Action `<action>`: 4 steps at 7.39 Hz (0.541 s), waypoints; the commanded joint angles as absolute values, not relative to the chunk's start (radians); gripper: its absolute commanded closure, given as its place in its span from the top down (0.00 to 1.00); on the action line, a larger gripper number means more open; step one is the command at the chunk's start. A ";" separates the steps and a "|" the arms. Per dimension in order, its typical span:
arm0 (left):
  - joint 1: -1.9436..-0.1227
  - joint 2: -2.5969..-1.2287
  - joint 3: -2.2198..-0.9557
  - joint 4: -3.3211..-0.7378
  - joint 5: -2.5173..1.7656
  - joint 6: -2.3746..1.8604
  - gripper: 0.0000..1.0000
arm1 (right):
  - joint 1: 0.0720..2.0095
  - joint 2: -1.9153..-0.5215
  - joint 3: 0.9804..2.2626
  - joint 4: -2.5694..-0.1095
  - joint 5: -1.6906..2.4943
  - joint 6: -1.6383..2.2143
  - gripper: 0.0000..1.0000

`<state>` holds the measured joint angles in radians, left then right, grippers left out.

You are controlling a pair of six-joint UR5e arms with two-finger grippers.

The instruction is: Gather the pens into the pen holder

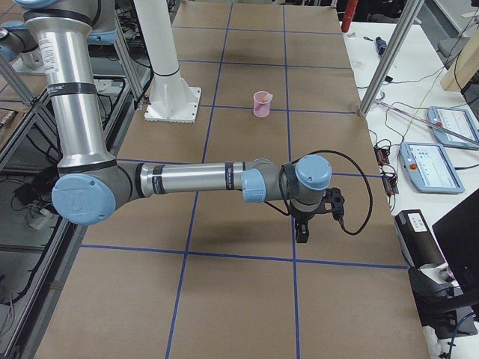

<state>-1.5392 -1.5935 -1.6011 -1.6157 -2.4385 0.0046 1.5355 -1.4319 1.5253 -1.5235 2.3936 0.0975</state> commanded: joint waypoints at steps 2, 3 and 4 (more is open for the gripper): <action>-1.539 -1.571 -1.667 -1.614 -2.316 -0.015 1.00 | 1.534 -1.462 1.531 -1.523 2.384 0.109 1.00; -1.539 -1.578 -1.655 -1.614 -2.259 -0.011 1.00 | 1.535 -1.459 1.525 -1.523 2.390 0.110 1.00; -1.539 -1.578 -1.635 -1.614 -2.260 -0.011 1.00 | 1.534 -1.451 1.532 -1.526 2.376 0.110 1.00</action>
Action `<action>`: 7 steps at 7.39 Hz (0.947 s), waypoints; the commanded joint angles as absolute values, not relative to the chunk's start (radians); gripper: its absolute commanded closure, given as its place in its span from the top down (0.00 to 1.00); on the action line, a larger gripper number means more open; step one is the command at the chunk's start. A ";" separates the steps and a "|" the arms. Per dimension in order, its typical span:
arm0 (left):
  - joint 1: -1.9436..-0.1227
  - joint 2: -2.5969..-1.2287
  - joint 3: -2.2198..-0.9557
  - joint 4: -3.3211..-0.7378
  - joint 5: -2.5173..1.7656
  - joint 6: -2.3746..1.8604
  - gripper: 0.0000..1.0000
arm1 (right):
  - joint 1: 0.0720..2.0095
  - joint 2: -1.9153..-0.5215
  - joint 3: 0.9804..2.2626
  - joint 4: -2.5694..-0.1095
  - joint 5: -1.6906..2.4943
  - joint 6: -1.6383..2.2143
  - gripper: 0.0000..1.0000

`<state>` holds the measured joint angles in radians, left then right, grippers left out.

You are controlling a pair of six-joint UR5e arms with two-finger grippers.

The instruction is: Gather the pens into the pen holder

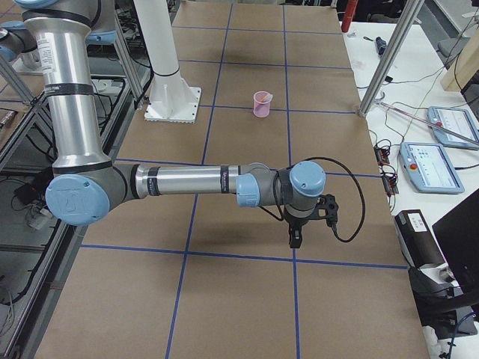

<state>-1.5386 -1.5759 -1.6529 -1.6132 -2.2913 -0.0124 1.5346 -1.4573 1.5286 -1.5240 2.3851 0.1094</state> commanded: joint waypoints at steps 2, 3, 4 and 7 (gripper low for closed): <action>-1.539 -1.582 -1.609 -1.602 -2.269 -0.027 1.00 | 1.534 -1.436 1.536 -1.534 2.320 0.109 1.00; -1.539 -1.583 -1.609 -1.559 -2.304 -0.050 1.00 | 1.532 -1.437 1.536 -1.537 2.319 0.107 1.00; -1.539 -1.582 -1.611 -1.540 -2.313 -0.051 1.00 | 1.532 -1.439 1.525 -1.539 2.321 0.107 1.00; -1.539 -1.583 -1.617 -1.545 -2.316 -0.054 1.00 | 1.526 -1.427 1.534 -1.641 2.319 0.097 1.00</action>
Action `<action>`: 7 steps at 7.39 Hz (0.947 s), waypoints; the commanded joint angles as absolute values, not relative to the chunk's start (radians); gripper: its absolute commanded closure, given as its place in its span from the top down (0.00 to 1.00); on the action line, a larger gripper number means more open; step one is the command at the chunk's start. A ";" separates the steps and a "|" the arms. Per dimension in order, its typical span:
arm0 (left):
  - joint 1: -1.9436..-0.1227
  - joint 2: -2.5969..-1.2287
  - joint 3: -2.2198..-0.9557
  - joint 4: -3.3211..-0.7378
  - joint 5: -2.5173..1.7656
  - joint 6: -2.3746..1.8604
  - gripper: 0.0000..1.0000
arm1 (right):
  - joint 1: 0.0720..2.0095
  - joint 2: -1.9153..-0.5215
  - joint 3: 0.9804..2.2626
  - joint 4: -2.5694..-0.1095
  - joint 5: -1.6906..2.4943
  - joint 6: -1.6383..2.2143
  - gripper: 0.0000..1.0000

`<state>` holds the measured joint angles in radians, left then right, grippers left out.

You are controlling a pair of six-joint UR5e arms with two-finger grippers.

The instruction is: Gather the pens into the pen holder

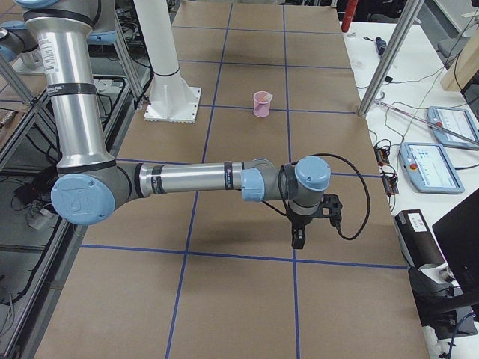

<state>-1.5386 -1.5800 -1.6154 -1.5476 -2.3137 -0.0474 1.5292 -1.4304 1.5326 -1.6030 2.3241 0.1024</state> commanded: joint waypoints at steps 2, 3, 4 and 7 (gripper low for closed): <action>-1.539 -1.578 -1.618 -1.555 -2.318 -0.048 1.00 | 1.528 -1.436 1.536 -1.637 2.316 0.095 1.00; -1.539 -1.578 -1.620 -1.557 -2.348 -0.049 1.00 | 1.528 -1.434 1.542 -1.635 2.312 0.095 1.00; -1.539 -1.578 -1.612 -1.559 -2.365 -0.048 1.00 | 1.526 -1.430 1.546 -1.634 2.262 0.091 1.00; -1.539 -1.566 -1.647 -1.565 -2.356 -0.046 1.00 | 1.526 -1.436 1.555 -1.635 2.267 0.083 1.00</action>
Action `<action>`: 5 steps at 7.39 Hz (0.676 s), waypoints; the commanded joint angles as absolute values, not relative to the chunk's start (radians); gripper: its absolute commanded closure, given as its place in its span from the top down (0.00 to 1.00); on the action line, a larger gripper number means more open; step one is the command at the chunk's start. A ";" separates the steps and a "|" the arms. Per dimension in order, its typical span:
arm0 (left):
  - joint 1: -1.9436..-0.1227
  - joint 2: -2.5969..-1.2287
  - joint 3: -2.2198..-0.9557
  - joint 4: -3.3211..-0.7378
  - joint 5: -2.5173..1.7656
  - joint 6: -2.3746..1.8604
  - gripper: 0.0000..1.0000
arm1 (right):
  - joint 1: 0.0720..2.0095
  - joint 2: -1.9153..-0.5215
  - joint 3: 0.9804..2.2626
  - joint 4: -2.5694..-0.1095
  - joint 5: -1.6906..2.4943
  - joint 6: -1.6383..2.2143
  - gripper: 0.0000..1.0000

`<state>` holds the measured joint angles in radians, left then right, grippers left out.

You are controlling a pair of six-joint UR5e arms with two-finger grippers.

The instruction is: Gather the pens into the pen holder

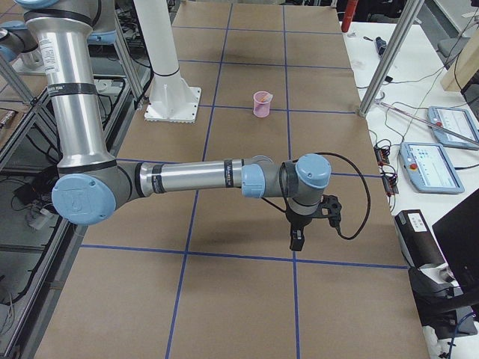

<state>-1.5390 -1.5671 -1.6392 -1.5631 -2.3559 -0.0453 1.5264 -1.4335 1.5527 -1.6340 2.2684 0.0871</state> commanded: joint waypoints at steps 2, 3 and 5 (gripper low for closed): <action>-1.539 -1.569 -1.649 -1.565 -2.356 -0.045 1.00 | 1.525 -1.437 1.548 -1.643 2.270 -0.045 1.00; -1.539 -1.569 -1.649 -1.565 -2.358 -0.046 1.00 | 1.525 -1.439 1.546 -1.646 2.285 -0.046 1.00; -1.537 -1.569 -1.649 -1.563 -2.361 -0.046 1.00 | 1.523 -1.439 1.545 -1.677 2.327 -0.044 1.00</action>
